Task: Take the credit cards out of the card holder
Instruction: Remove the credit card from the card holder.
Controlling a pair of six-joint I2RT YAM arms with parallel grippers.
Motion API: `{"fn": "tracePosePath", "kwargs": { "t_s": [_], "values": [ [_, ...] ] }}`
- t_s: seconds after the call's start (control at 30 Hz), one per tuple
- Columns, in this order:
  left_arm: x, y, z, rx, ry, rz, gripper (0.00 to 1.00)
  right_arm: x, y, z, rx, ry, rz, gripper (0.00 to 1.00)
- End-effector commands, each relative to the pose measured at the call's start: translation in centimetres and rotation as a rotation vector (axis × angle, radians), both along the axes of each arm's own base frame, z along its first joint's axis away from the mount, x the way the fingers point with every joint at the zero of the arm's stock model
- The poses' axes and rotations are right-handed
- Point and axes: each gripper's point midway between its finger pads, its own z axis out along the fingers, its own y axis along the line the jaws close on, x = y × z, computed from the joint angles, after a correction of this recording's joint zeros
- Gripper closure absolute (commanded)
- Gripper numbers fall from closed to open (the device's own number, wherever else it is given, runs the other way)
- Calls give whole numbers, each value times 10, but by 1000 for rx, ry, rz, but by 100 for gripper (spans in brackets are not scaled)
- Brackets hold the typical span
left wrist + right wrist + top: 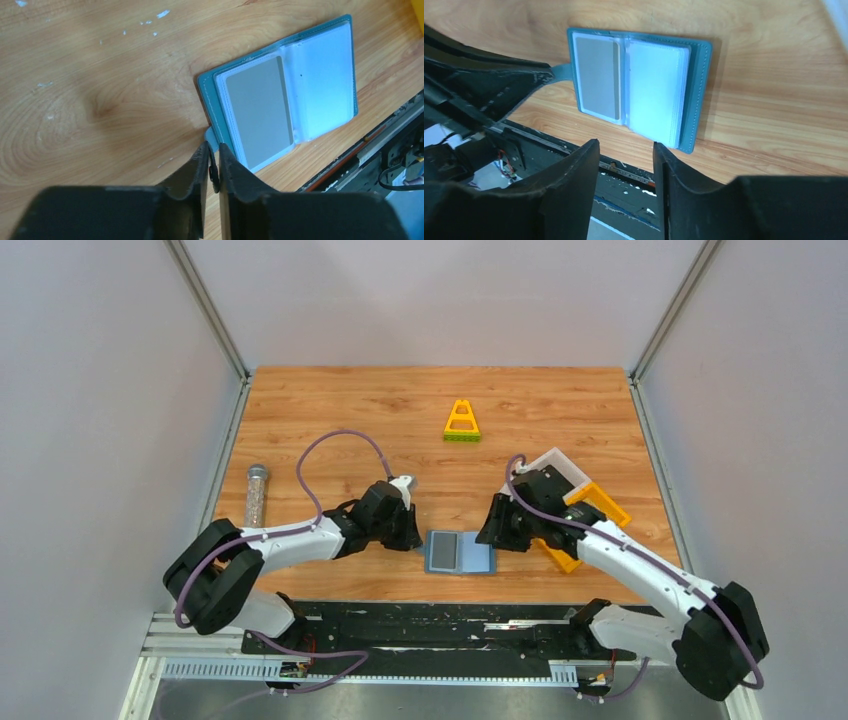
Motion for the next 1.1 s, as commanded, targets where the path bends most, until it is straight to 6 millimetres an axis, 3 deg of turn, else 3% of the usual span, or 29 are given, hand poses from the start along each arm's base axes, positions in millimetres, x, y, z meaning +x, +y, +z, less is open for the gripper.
{"fn": "tracePosePath", "kwargs": {
  "t_s": [0.0, 0.1, 0.37, 0.73, 1.07],
  "values": [
    [1, -13, 13, -62, -27, -38, 90, 14, 23, 5, -19, -46, -41, 53],
    [-5, -13, 20, -88, -18, -52, 100, 16, 36, 4, -43, -67, -47, 48],
    [-25, -14, 45, -208, 4, -59, 100, 14, 65, -12, -79, -88, 11, 41],
    [-31, -15, 64, -279, -12, -63, 100, 9, 101, -27, -83, -80, 128, 39],
    [-31, -13, 66, -279, -18, -59, 100, 5, 109, -40, -78, -67, 164, 40]
  ]
}}
